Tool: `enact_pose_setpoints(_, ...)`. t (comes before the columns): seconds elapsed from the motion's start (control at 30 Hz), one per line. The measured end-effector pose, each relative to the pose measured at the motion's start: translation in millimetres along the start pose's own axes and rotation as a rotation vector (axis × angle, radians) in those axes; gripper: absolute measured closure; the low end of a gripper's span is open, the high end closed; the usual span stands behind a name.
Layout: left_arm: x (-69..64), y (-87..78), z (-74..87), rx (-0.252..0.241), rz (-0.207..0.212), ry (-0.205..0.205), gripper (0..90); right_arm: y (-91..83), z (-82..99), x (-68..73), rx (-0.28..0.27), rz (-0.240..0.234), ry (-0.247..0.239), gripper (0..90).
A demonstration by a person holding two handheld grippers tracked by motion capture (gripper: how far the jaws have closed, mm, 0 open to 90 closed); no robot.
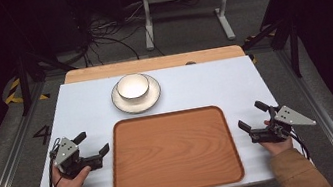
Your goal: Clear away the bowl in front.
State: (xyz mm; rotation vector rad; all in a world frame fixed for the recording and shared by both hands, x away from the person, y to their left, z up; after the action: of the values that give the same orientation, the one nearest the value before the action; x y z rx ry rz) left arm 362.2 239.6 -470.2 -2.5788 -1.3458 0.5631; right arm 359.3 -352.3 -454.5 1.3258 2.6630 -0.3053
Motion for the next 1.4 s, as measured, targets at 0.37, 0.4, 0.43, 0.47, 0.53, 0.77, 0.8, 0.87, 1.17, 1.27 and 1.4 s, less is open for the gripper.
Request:
enact_pose_setpoints(0.37, 2.0, -3.2, 1.7, -0.036, 0.022, -0.011, 2.5, -1.1, 1.5, -1.0, 0.002, 0.012, 0.010, 0.0)
enact_pose_setpoints(0.4, 1.8, -3.1, 1.9, -0.036, 0.024, -0.010, 1.9, -1.2, 1.6, -0.9, 0.003, 0.014, 0.007, 0.0)
enact_pose_setpoints(0.43, 1.9, -3.3, 1.8, -0.032, 0.026, -0.001, 1.4, -1.2, 1.9, -0.8, 0.004, 0.016, 0.002, 0.0)
enact_pose_setpoints(0.47, 1.5, -3.5, 2.1, -0.036, 0.026, 0.000, 0.7, -1.1, 2.3, -0.8, 0.005, 0.016, 0.000, 0.0)
enact_pose_setpoints(0.53, 1.7, -4.7, 2.7, -0.048, 0.036, 0.001, 0.6, -1.0, 2.9, -0.9, 0.004, 0.015, 0.001, 0.0)
enact_pose_setpoints(0.77, 8.3, -9.0, 3.3, -0.085, 0.072, -0.049, 0.4, -1.3, 3.4, -0.5, 0.002, 0.021, 0.001, 0.1)
enact_pose_setpoints(0.8, 9.2, -9.3, 3.1, -0.085, 0.068, -0.051, 0.4, -1.3, 3.4, -0.5, 0.002, 0.021, 0.001, 0.1)
enact_pose_setpoints(0.87, 10.0, -9.5, 3.2, -0.089, 0.064, -0.070, 0.5, -1.5, 3.5, -0.8, 0.002, 0.019, 0.002, 0.1)
enact_pose_setpoints(1.17, 10.2, -9.5, 2.8, -0.083, 0.078, -0.057, 1.8, -1.3, 3.6, -1.2, 0.004, 0.020, 0.004, 0.2)
enact_pose_setpoints(1.27, 9.0, -9.7, 2.5, -0.088, 0.076, -0.056, 1.8, -1.3, 3.6, -1.4, 0.005, 0.020, 0.005, 0.3)
enact_pose_setpoints(1.4, 10.6, -14.2, -3.4, -0.128, 0.096, -0.086, 1.7, -1.2, 3.6, -1.4, 0.006, 0.018, 0.006, 0.5)
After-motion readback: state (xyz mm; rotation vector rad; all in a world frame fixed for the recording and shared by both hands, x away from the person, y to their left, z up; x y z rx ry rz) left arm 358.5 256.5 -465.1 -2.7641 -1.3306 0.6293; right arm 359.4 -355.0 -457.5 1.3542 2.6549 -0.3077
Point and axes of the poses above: each handheld gripper's, and its own axes: y roughly forward along the jaws, z roughly out of its underside, x roughly to its left, the point moved 1 cm from there along y, roughly forward along the jaws, and after that the axes turned 13 degrees about -y, right-handed, at the moved point
